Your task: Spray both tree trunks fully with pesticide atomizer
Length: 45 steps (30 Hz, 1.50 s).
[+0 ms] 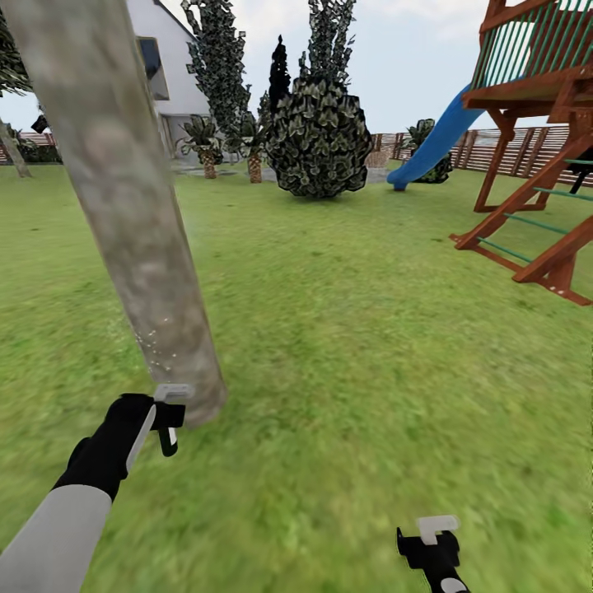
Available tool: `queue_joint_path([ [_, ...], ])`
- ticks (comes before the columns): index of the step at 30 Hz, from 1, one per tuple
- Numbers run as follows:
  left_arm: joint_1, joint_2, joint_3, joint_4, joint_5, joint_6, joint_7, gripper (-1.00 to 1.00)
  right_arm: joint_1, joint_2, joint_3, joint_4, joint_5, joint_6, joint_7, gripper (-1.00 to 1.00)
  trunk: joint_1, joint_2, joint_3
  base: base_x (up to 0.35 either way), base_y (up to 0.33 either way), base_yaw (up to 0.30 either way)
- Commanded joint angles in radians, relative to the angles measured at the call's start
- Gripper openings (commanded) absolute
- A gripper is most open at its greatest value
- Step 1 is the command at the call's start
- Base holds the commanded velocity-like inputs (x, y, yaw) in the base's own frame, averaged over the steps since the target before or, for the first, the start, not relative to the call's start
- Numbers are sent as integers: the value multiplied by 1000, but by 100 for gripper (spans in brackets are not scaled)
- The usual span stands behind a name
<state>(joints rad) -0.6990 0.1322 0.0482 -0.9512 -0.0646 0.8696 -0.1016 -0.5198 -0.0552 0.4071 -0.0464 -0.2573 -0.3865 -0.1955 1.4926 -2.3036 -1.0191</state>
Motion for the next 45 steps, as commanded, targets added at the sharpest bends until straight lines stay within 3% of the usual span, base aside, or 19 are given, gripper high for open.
queue_joint_path([
  [1,-1,0,2,-1,-7,5,-9,-100,0,0,9,-1,-8,-2,-2,100,0,0,-1,161,-262,0],
  [9,-1,1,2,-1,-7,5,-9,-100,0,1,9,-1,-8,-2,-2,100,0,0,-1,160,-260,10],
  [28,-1,0,2,-1,-7,5,11,-100,0,1,9,-1,-8,-2,-2,100,0,0,-1,145,-260,264],
  [39,-1,0,2,-1,-6,5,11,-100,0,1,9,-1,-8,-2,1,100,0,0,-1,139,-260,14],
  [45,-1,1,5,-1,-6,5,11,-100,0,1,9,-1,-8,-2,0,100,0,0,-1,138,-260,246],
])
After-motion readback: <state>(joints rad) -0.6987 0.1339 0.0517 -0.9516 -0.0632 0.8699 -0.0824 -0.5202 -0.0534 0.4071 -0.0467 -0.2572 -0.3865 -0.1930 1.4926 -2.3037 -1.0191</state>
